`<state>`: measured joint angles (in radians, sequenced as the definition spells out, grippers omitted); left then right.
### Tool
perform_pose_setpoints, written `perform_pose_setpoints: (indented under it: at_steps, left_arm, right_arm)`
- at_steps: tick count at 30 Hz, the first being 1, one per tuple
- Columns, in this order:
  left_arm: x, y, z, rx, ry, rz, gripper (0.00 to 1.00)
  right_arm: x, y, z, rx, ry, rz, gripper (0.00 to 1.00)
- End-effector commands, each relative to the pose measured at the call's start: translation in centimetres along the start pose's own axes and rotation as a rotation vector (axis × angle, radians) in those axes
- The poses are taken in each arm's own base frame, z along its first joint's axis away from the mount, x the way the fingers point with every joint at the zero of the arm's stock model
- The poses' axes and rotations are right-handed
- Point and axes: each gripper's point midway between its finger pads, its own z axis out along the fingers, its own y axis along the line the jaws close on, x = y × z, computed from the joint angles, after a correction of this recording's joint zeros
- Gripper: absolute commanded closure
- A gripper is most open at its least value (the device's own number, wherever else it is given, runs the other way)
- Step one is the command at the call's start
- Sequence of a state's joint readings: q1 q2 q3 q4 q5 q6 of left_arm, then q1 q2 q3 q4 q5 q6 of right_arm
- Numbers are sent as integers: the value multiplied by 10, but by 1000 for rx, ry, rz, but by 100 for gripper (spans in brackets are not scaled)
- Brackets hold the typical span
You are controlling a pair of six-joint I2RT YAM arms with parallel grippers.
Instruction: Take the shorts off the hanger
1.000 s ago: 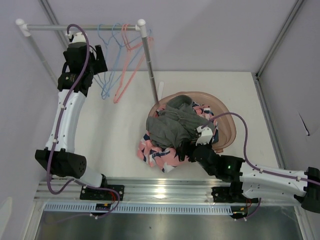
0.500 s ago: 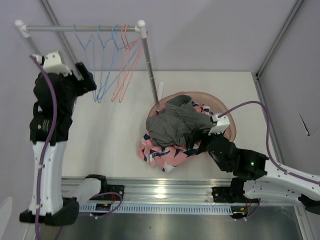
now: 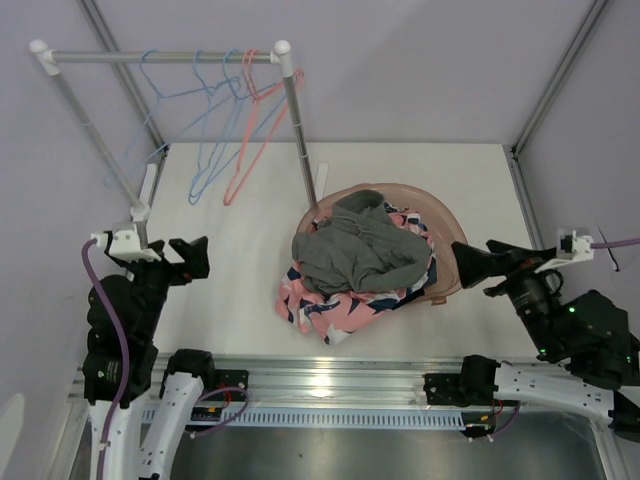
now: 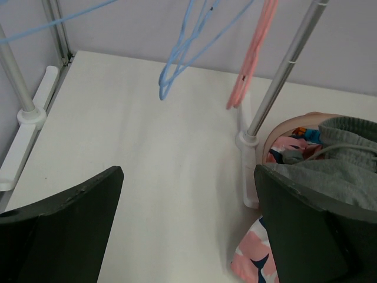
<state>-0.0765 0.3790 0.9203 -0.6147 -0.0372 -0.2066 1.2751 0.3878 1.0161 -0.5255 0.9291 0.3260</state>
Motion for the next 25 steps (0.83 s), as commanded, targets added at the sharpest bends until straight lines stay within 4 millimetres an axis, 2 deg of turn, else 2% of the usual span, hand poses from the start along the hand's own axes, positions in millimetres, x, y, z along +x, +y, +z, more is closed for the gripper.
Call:
perform_pose_setpoints:
  at_steps: [1,3,6,11,20,25]
  left_arm:
    - [1,-8,-4,59,-56,6,1]
    - [19,-5,1,53,-25,-14,1]
    - [24,0,-3,29,-44,-29,1]
    - [29,3,-6,17,-45,-39,1]
    - [35,5,-2,5,-29,-39,1]
    - [34,6,-3,-3,-34,-39,1]
  right_arm:
    - [-7,-25,-12,27,-37,-15,0]
    - [0,-33,-15,41,-29,-17,1]
    - [12,-49,-20,91,5,-39,1]
    - [18,-59,-27,92,10,21,1]
    - [19,-60,-26,88,2,47,1]
    - [21,-54,-24,59,-2,32,1]
